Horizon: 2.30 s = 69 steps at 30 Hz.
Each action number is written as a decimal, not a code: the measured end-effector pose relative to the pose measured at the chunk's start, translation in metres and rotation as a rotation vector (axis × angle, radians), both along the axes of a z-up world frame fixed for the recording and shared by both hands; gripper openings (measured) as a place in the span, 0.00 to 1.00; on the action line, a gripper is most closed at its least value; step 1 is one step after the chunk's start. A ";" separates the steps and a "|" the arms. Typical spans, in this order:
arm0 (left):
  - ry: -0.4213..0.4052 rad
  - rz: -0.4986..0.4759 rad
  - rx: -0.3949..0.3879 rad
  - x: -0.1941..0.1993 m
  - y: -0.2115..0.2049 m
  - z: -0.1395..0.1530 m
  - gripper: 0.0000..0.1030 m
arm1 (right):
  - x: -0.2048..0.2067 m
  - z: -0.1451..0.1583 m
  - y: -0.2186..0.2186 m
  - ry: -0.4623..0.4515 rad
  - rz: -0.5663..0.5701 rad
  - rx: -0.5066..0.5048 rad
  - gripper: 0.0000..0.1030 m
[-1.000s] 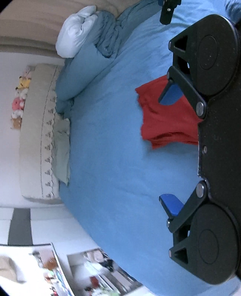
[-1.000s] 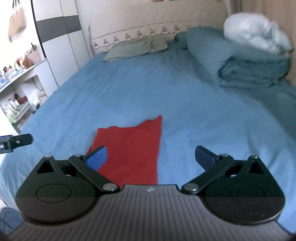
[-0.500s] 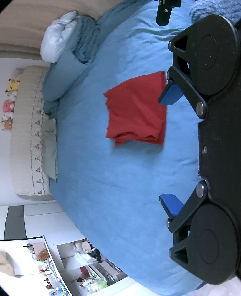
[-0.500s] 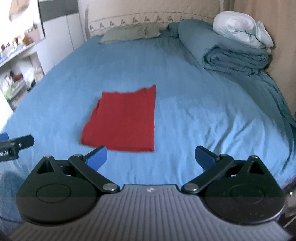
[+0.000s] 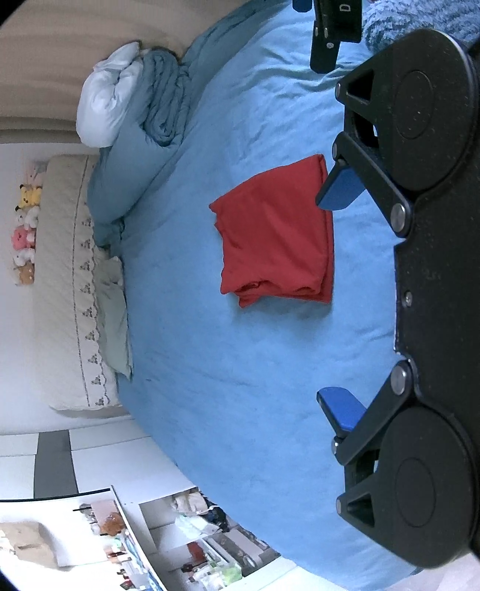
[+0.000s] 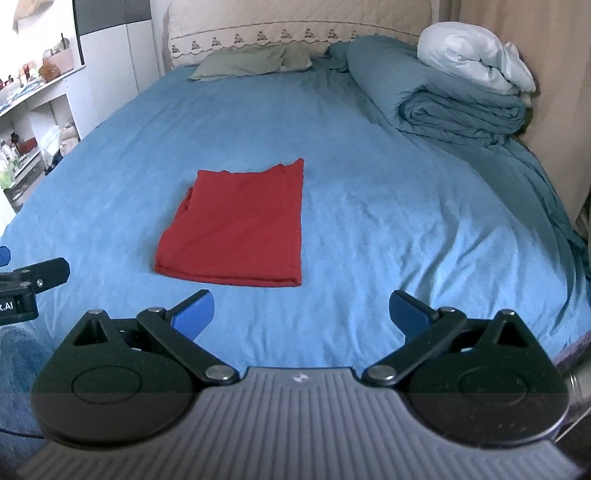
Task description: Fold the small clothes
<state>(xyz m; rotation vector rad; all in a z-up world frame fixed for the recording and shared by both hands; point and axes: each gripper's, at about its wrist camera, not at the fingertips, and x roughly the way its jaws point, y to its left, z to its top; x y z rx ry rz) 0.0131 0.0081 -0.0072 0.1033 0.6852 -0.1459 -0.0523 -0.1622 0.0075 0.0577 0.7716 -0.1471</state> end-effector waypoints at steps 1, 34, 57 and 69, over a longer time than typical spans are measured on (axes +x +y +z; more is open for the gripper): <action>-0.002 -0.001 0.002 0.000 -0.001 0.000 1.00 | 0.000 0.000 0.000 0.000 -0.003 0.001 1.00; -0.021 -0.038 0.017 -0.001 -0.007 0.003 1.00 | 0.005 -0.002 -0.009 0.014 -0.030 0.018 1.00; -0.022 -0.031 0.022 0.002 -0.006 0.002 1.00 | 0.003 -0.001 -0.006 0.015 -0.041 0.003 1.00; -0.032 -0.033 0.033 0.002 -0.007 0.002 1.00 | 0.003 -0.001 -0.005 0.016 -0.041 0.006 1.00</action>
